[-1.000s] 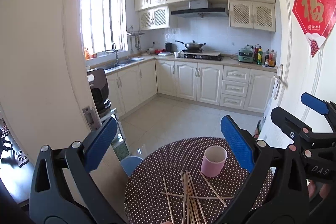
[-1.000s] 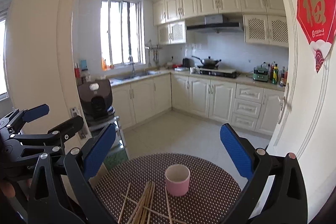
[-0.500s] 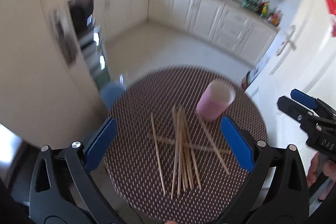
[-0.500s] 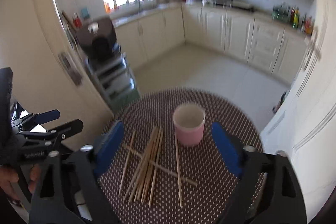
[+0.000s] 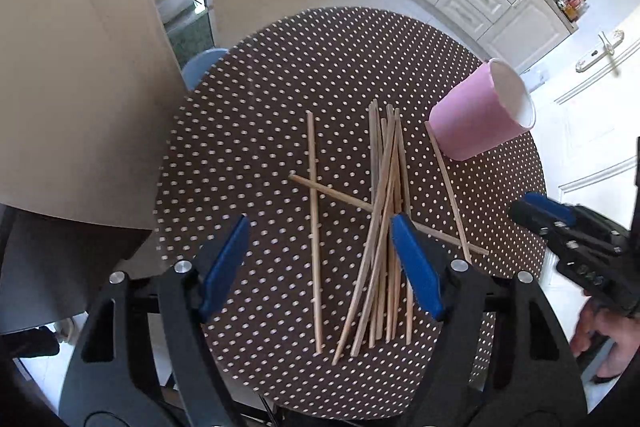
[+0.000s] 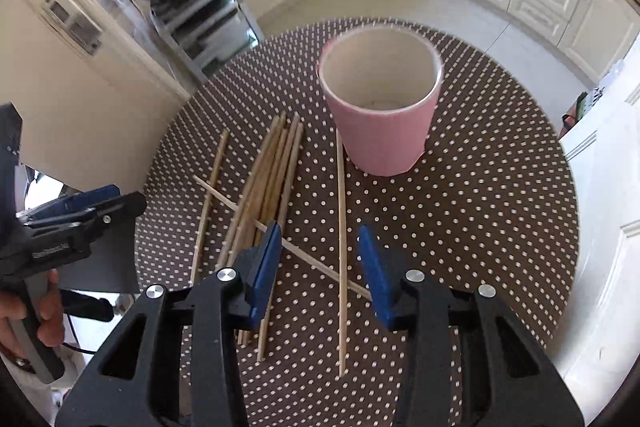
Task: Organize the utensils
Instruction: 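Lower the right tool onto a wooden stick and close it while the left tool grasps another stick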
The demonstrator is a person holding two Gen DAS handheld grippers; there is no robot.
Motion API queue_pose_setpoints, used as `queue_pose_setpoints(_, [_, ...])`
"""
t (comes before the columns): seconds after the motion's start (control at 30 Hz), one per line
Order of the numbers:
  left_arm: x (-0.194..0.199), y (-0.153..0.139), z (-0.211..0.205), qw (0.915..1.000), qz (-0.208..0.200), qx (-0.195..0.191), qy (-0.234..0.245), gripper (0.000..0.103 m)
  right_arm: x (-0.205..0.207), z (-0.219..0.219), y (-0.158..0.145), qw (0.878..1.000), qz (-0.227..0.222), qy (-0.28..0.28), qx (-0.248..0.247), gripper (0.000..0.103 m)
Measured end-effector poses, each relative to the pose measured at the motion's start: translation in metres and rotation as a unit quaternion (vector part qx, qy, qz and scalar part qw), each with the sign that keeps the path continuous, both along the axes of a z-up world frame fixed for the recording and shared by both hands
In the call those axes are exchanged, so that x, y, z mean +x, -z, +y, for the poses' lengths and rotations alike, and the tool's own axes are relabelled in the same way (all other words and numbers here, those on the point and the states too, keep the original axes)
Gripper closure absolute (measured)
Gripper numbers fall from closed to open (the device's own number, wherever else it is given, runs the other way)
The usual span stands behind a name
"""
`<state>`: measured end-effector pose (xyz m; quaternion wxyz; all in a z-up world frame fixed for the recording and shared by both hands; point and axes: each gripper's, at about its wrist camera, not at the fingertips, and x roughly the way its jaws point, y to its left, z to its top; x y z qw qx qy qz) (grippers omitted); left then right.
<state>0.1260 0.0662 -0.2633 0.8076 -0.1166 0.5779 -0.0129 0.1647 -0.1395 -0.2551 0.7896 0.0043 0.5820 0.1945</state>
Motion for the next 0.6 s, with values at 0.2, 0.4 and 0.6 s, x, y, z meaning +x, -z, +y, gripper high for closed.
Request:
queue_pose_setpoints(0.2, [0.023,0.013,-0.026,0.9993,0.005,0.007,0.036,0.031,0.022,-0.003,0.022,1.000,0.023,-0.002,0.006,0.069])
queue_pose_setpoints(0.4, [0.053,0.040,-0.042,0.9970,0.034,0.016,0.068,0.045,0.035,-0.003,0.046,0.999,0.039,-0.003,0.002,0.069])
queue_pose_setpoints(0.6, [0.070,0.054,-0.044,0.9947,0.050,0.012,0.089,0.060,0.047,-0.001,0.057,0.999,0.053,-0.007,0.010,0.069])
